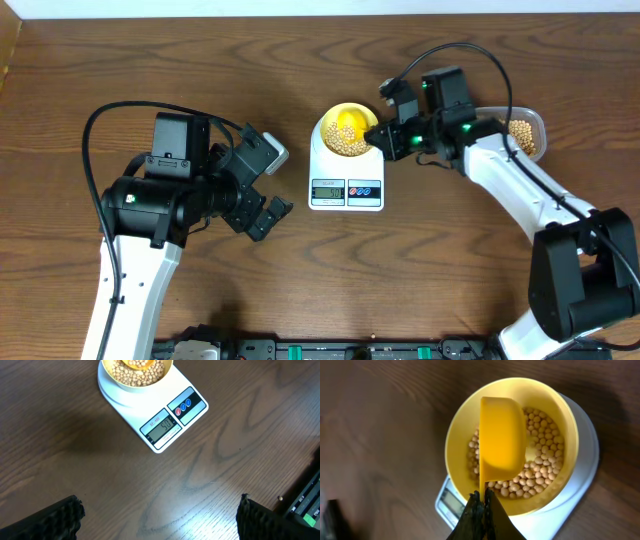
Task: Scoop item into bowl and weigh 50g on scale
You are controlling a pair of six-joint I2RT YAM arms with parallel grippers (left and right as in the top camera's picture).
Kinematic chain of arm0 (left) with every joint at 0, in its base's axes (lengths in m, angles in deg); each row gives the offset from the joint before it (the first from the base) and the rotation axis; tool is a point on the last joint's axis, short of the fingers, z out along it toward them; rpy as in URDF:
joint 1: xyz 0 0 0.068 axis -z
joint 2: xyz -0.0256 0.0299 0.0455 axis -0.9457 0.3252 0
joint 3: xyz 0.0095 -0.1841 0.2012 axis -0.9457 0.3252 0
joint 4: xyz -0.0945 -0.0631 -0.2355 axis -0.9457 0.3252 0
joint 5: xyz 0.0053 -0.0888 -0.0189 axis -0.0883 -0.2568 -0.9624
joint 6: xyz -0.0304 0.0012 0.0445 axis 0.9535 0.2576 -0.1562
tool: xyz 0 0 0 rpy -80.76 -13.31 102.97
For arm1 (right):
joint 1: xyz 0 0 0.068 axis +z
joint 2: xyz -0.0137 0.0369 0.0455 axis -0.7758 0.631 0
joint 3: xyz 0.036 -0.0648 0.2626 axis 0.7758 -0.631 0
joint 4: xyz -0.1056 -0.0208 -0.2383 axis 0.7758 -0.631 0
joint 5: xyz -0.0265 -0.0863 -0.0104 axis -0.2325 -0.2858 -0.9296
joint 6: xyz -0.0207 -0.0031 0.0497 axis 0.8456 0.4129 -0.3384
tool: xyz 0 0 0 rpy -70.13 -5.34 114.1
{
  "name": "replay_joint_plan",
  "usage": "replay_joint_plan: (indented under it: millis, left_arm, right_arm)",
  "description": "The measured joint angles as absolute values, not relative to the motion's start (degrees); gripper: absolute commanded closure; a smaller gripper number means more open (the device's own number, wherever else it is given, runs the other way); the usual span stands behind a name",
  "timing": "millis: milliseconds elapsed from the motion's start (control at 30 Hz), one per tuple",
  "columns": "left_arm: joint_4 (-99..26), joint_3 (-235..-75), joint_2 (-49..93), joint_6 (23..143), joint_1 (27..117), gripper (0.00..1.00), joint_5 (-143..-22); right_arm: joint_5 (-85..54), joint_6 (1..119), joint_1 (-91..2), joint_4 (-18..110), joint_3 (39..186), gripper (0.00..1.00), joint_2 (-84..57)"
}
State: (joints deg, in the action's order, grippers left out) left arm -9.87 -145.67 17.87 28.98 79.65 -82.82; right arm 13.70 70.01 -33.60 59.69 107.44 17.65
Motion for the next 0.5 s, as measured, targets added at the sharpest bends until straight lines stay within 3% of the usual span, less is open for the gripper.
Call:
replay_joint_plan:
  millis: [500]
  left_arm:
    - [-9.87,-145.67,17.87,28.98,79.65,0.00,-82.82]
  right_arm:
    - [24.28,66.66,-36.64,59.73,107.44,0.99,17.65]
